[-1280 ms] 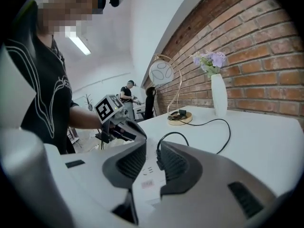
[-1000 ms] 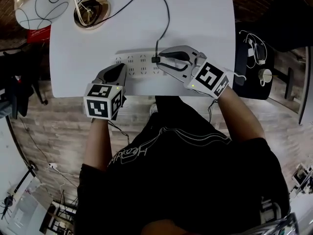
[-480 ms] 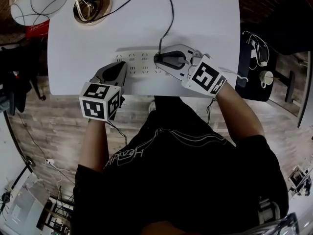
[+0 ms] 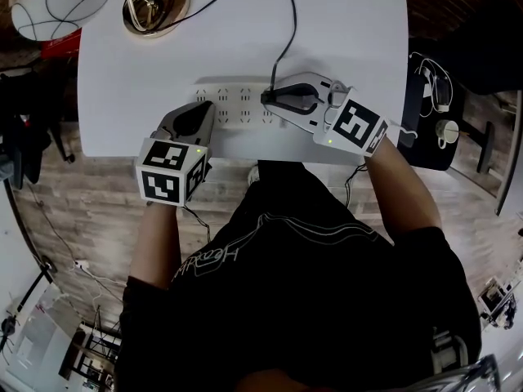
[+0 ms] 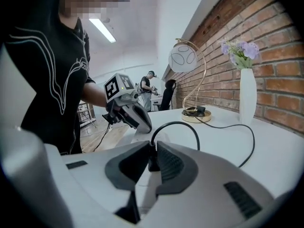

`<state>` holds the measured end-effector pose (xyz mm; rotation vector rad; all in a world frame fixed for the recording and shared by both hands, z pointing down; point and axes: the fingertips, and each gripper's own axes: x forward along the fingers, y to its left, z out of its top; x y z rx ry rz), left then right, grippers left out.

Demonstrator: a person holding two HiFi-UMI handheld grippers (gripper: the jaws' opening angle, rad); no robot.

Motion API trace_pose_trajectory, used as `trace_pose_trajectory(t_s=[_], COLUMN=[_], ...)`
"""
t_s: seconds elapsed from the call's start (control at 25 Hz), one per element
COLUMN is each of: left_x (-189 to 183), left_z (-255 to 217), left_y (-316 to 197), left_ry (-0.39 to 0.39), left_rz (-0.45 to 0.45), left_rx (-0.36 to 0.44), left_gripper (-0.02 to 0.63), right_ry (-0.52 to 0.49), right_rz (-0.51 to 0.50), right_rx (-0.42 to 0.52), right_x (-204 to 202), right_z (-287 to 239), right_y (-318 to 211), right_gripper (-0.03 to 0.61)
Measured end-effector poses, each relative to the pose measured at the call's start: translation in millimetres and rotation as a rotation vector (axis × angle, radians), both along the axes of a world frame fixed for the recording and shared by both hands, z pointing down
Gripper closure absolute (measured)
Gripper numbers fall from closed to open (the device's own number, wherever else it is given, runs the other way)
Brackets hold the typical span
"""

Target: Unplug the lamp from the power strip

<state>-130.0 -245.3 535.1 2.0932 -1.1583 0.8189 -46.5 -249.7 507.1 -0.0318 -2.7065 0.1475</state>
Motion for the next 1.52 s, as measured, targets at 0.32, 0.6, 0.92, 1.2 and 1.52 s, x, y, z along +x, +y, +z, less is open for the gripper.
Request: trace_pose_trajectory(t_s=[0.32,0.6,0.92,1.2,1.52], left_x=[-1,-1,0,-2,-2], left_z=[1,1,2,2,2], left_y=[0,-1,-2,-2,-3], left_ry=[-0.005,-0.006,-0.052,-0.031,-0.061], left_rz=[0.007,-0.024,0.009,-0.004,0.011], left_rx=[-0.005,-0.023,-0.015,-0.013,0.000], left_gripper=[0.611,0.612,0.612,0.611,0.611], right_ry=[-0.015,-0.037,-0.098,-0.072,-0.130], right_rz=[0.031,-0.007,0.014,-0.002,0.007], right_rx=[-0.106,0.140,0.060,0.008,0.026], right_x=[2,3,1,1,1], right_z=[1,-2,-8,-6,-10], right_y=[-5,6,3,2,7], right_gripper=[0.551,0.558,0.560,0.561,0.561])
